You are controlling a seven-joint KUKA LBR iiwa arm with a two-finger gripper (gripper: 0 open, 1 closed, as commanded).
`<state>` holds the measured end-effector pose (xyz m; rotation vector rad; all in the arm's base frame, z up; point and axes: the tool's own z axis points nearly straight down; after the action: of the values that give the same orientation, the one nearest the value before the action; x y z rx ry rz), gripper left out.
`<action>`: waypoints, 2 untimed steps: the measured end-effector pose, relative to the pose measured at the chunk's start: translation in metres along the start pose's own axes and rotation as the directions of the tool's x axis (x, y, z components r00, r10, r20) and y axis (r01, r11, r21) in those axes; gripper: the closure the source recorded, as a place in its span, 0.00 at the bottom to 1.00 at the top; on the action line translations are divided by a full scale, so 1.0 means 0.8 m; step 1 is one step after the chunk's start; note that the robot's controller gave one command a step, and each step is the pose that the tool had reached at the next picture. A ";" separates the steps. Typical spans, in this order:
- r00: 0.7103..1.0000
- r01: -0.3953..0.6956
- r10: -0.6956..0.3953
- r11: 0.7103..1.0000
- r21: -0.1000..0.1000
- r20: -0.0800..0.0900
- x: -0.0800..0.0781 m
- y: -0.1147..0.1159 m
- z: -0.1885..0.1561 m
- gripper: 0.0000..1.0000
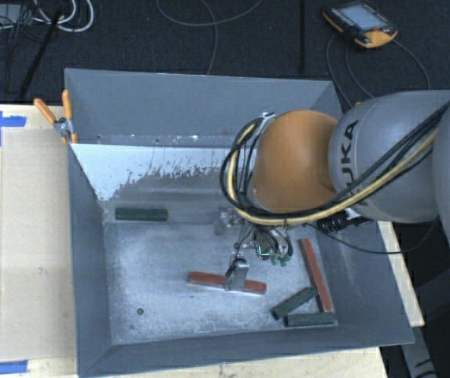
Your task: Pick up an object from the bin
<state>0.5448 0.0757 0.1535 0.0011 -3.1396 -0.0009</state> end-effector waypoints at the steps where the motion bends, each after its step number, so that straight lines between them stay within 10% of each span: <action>1: 0.997 -0.083 0.083 0.997 0.000 0.002 0.075 0.004 0.101 1.00; 2: 0.996 -0.085 0.085 0.996 -0.001 0.002 0.075 0.004 0.101 1.00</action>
Offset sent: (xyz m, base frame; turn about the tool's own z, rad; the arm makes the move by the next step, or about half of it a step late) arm 0.0000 0.0000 0.0000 0.0000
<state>0.4845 0.0786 0.0725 -0.1326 -3.1384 -0.0022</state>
